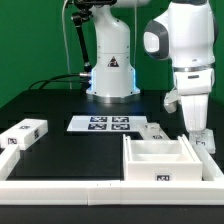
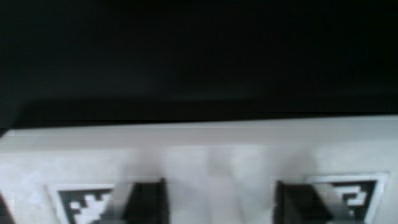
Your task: Assemble cabinet
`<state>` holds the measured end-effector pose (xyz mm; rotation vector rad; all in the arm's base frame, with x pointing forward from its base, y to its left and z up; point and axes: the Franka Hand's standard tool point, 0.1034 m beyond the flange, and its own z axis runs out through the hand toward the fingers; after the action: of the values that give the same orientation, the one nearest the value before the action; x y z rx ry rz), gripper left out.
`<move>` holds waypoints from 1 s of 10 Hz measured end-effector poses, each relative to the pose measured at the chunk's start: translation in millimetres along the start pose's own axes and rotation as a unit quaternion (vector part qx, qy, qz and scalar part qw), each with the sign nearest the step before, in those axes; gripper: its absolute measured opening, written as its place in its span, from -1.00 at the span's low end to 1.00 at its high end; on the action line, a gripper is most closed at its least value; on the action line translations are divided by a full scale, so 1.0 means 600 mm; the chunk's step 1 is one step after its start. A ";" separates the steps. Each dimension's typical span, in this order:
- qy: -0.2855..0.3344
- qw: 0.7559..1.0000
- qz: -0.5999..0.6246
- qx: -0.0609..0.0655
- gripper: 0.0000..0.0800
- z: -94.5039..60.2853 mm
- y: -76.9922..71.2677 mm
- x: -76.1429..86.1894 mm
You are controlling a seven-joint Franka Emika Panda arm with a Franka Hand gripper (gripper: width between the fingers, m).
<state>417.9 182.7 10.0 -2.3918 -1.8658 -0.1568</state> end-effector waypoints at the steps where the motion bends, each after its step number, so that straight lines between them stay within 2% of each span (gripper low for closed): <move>1: 0.000 1.000 0.000 0.000 -0.38 0.000 0.000 0.000; 2: 0.000 1.000 0.000 0.000 -0.81 0.000 0.000 0.000; 7: -0.001 1.000 -0.003 0.000 -0.83 -0.002 0.001 -0.002; 8: -0.009 1.000 -0.017 0.000 -0.83 -0.017 0.006 -0.013; 10: -0.021 0.999 -0.039 -0.009 -0.83 -0.057 0.018 -0.035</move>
Offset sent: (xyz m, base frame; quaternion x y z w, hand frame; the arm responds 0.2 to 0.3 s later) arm 0.0000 0.0000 0.0000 0.0000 0.0000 0.0000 1.0000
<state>422.8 155.1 40.5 -2.3533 -1.9861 -0.1301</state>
